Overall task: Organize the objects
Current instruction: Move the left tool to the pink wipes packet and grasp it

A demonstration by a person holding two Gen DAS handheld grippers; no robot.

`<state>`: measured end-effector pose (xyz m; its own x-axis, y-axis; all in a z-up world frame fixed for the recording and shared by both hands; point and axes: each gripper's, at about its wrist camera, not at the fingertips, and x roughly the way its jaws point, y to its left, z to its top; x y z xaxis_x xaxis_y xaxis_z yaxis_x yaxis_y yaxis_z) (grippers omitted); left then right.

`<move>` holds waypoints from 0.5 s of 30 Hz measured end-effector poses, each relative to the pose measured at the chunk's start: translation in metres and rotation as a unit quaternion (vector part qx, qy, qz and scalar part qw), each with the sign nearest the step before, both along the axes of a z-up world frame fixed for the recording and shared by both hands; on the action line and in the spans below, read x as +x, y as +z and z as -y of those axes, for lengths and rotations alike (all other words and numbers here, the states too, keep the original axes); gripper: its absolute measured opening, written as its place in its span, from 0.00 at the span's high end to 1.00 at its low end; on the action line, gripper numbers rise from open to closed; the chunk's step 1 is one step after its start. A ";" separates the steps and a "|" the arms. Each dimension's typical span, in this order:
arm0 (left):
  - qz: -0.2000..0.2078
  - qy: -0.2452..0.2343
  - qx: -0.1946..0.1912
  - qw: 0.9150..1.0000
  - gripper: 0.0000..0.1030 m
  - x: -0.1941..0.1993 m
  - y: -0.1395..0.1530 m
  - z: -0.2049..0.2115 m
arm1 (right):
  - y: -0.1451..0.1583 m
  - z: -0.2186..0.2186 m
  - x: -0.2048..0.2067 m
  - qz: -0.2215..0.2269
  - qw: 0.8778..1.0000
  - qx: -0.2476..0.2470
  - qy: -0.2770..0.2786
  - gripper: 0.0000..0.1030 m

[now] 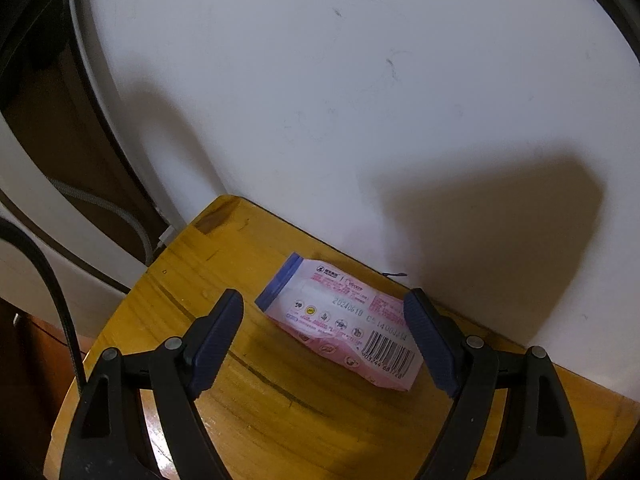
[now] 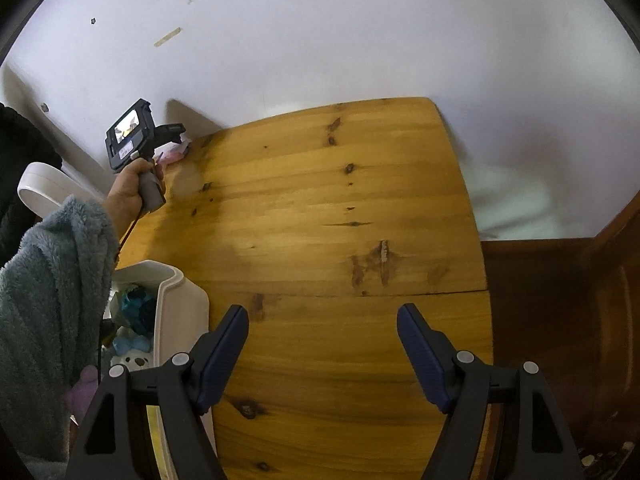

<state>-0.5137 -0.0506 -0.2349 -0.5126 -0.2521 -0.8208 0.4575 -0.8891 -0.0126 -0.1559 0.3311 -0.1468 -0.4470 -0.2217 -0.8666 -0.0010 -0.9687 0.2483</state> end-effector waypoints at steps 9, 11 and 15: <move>-0.006 0.009 0.031 0.999 0.17 0.003 -0.002 0.004 | 0.003 0.001 0.002 -0.006 1.000 0.002 0.001 0.25; -0.010 0.015 0.045 0.999 0.17 0.004 -0.002 0.007 | 0.001 -0.001 0.001 -0.004 1.000 -0.003 -0.003 0.25; -0.015 0.028 0.060 0.998 0.17 0.006 -0.004 0.011 | -0.001 0.001 0.000 -0.002 1.000 -0.008 -0.004 0.25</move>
<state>-0.5081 -0.0615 -0.2390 -0.5257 -0.1815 -0.8311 0.5041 -0.8534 -0.1324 -0.1558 0.3302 -0.1474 -0.4521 -0.2313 -0.8615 -0.0078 -0.9647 0.2631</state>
